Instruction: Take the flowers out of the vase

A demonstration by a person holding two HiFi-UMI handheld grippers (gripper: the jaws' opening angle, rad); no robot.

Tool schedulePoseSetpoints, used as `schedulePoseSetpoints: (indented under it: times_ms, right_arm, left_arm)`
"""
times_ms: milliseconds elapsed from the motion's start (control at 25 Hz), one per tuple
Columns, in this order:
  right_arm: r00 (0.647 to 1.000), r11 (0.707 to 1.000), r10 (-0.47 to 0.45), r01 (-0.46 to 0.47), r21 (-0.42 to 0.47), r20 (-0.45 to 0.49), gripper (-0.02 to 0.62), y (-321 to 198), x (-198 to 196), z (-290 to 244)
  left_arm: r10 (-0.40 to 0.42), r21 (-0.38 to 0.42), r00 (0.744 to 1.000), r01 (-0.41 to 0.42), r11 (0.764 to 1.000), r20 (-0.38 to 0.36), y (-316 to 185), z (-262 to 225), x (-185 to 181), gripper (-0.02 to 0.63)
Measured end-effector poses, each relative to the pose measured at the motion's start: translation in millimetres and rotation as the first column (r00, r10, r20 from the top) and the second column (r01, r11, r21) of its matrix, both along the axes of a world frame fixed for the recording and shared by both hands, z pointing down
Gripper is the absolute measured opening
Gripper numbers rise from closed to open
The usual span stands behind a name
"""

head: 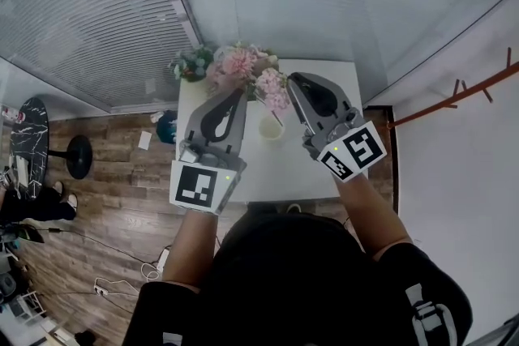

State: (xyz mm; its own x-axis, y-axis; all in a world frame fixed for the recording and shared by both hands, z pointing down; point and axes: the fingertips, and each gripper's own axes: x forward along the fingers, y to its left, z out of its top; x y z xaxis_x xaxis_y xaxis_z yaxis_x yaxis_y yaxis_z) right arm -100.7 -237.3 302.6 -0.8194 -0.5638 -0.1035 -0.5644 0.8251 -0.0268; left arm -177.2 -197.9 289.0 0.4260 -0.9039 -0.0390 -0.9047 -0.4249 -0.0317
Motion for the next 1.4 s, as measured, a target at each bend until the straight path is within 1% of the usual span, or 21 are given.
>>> schedulePoseSetpoints:
  times_ms: [200, 320, 440, 520, 680, 1000, 1120, 1200, 1320, 1400]
  right_arm:
    - [0.999, 0.999, 0.037, -0.037, 0.022, 0.001, 0.035, -7, 6, -10]
    - [0.997, 0.997, 0.068, -0.068, 0.033, -0.022, 0.035, -12, 13, -10]
    - [0.992, 0.993, 0.115, -0.113, 0.036, -0.061, 0.035, -15, 27, 1]
    - [0.985, 0.988, 0.153, -0.151, 0.028, -0.082, 0.035, -17, 40, 8]
    - [0.970, 0.975, 0.219, -0.220, 0.006, -0.101, 0.035, -19, 63, 18]
    - [0.944, 0.950, 0.307, -0.311, -0.015, -0.118, 0.035, -11, 91, 29]
    - [0.933, 0.941, 0.331, -0.337, -0.021, -0.139, 0.035, -6, 101, 39]
    - [0.924, 0.934, 0.348, -0.357, -0.031, -0.156, 0.035, -1, 110, 47]
    - [0.915, 0.925, 0.361, -0.376, -0.056, -0.178, 0.035, 7, 126, 61]
    - [0.916, 0.925, 0.355, -0.374, -0.072, -0.188, 0.035, 13, 136, 70]
  left_arm:
    - [0.023, 0.012, 1.000, -0.023, 1.000, -0.008, -11, -2, 3, 0.012]
    - [0.043, 0.012, 0.999, -0.043, 0.999, -0.001, -17, 1, 7, 0.012]
    - [0.073, 0.003, 0.997, -0.073, 0.997, 0.007, -22, 8, 18, 0.012]
    - [0.109, -0.015, 0.994, -0.109, 0.994, 0.008, -23, 14, 26, 0.012]
    - [0.151, -0.020, 0.989, -0.151, 0.988, -0.008, -30, 21, 37, 0.012]
    - [0.249, -0.047, 0.968, -0.250, 0.967, -0.025, -35, 39, 62, 0.012]
    - [0.287, -0.055, 0.957, -0.289, 0.956, -0.034, -35, 47, 73, 0.012]
    - [0.317, -0.061, 0.948, -0.318, 0.946, -0.027, -33, 54, 83, 0.012]
    - [0.345, -0.079, 0.938, -0.346, 0.935, -0.025, -28, 65, 99, 0.012]
    - [0.346, -0.074, 0.938, -0.347, 0.935, -0.030, -25, 70, 108, 0.012]
